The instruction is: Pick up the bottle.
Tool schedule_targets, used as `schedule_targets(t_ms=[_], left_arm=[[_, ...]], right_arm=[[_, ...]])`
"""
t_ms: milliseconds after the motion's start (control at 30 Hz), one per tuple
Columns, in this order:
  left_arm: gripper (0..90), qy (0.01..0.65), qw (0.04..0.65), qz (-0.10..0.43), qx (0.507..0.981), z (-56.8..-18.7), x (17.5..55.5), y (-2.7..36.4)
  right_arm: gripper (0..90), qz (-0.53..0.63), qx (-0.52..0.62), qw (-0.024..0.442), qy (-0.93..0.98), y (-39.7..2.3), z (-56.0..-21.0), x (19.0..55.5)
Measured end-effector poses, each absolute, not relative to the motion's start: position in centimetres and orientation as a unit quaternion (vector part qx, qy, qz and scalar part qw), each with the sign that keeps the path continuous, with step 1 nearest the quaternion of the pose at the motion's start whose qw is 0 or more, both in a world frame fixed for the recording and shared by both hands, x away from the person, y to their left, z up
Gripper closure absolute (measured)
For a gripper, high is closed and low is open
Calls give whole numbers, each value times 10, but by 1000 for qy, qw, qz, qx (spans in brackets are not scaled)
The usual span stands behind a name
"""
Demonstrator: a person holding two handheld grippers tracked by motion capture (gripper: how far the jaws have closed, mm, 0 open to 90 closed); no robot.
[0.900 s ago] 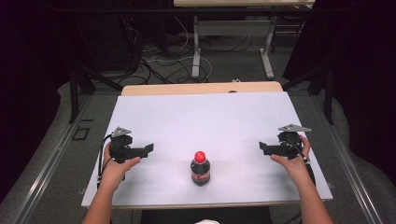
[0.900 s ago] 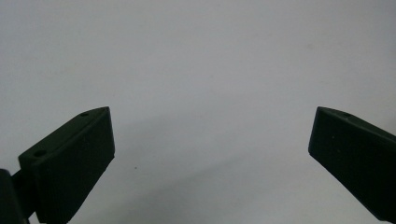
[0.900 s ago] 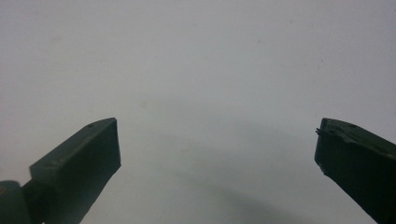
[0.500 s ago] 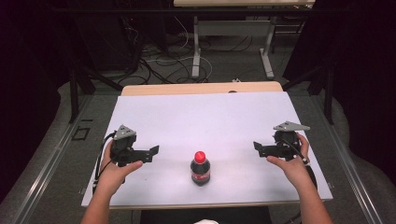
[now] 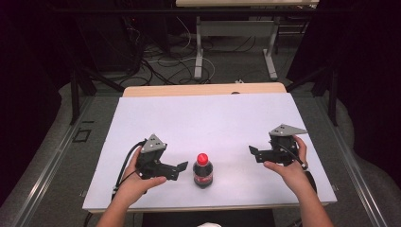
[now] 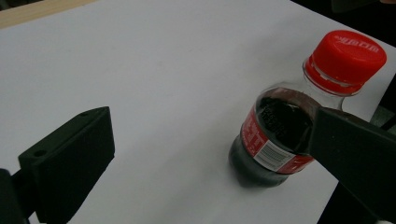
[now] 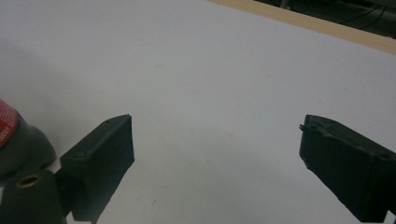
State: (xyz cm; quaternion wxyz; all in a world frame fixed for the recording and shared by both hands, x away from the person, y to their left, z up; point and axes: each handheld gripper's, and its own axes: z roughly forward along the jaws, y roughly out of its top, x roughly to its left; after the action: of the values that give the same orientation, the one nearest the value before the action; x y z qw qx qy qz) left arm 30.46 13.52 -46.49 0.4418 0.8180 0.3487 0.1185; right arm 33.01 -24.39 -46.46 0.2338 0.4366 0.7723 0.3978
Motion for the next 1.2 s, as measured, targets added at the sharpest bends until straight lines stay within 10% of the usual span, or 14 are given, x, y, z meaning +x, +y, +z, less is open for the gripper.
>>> schedule_targets(t_ms=[1200], left_arm=[[106, 299, 431, 118, 843, -514, 293, 74]], right_arm=[[127, 386, 426, 216, 789, -232, -477, 333]])
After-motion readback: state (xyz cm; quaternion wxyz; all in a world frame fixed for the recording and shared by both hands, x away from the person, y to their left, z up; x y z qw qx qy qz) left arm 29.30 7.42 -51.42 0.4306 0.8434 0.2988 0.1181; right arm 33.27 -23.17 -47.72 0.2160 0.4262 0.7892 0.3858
